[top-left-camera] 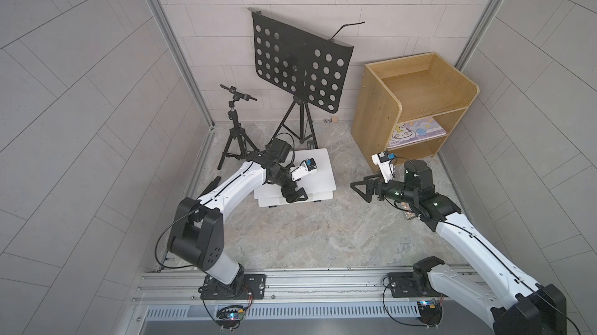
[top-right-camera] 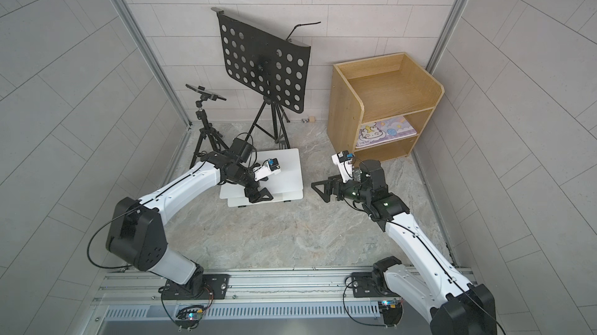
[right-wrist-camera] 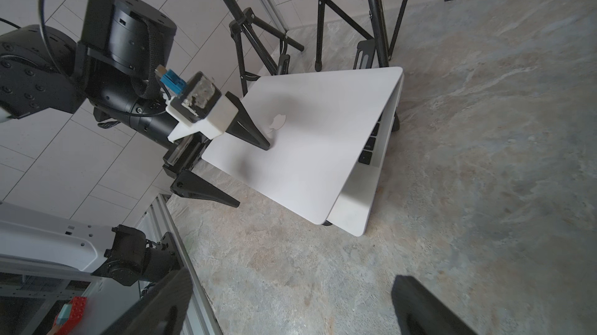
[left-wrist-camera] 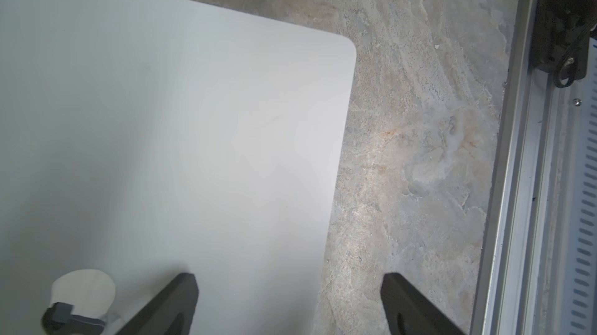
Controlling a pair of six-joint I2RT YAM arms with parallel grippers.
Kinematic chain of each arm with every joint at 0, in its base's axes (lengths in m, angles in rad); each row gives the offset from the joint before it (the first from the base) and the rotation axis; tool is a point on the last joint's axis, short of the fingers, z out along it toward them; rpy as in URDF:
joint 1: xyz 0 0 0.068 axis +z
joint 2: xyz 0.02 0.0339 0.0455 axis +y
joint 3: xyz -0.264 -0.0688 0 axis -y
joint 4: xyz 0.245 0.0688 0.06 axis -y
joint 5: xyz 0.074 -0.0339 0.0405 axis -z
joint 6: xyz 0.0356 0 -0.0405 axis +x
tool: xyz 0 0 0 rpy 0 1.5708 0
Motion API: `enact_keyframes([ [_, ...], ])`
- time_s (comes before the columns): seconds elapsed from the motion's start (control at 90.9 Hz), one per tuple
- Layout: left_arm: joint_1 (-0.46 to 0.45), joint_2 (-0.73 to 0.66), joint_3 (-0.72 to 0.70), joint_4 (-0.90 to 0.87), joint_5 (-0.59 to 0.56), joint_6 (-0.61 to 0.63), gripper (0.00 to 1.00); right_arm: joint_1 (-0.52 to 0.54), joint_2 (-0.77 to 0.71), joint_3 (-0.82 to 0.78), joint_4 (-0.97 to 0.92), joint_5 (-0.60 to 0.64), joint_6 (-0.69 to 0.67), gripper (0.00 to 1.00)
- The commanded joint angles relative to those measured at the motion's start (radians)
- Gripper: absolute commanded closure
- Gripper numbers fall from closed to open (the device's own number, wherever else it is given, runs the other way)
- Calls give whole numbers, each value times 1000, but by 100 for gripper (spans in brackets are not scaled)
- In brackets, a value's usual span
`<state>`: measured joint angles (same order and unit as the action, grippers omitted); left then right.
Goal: Close the laptop lid and set it aside
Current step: Close the lid of the laptop.
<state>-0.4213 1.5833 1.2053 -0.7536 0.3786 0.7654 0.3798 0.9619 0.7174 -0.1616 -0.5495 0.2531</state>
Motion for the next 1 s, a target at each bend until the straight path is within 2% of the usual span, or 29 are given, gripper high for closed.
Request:
enact_keyframes([
  [0.0,0,43,-21,-95,39,-32,8,3,-14,-16,11,3,-2,0],
  [0.726,32,216,-24,2,-17,-72,8,3,-15,-21,1,0,0,0],
  [0.991,39,198,-33,10,-13,-76,8,3,-14,-19,-3,-4,4,0],
])
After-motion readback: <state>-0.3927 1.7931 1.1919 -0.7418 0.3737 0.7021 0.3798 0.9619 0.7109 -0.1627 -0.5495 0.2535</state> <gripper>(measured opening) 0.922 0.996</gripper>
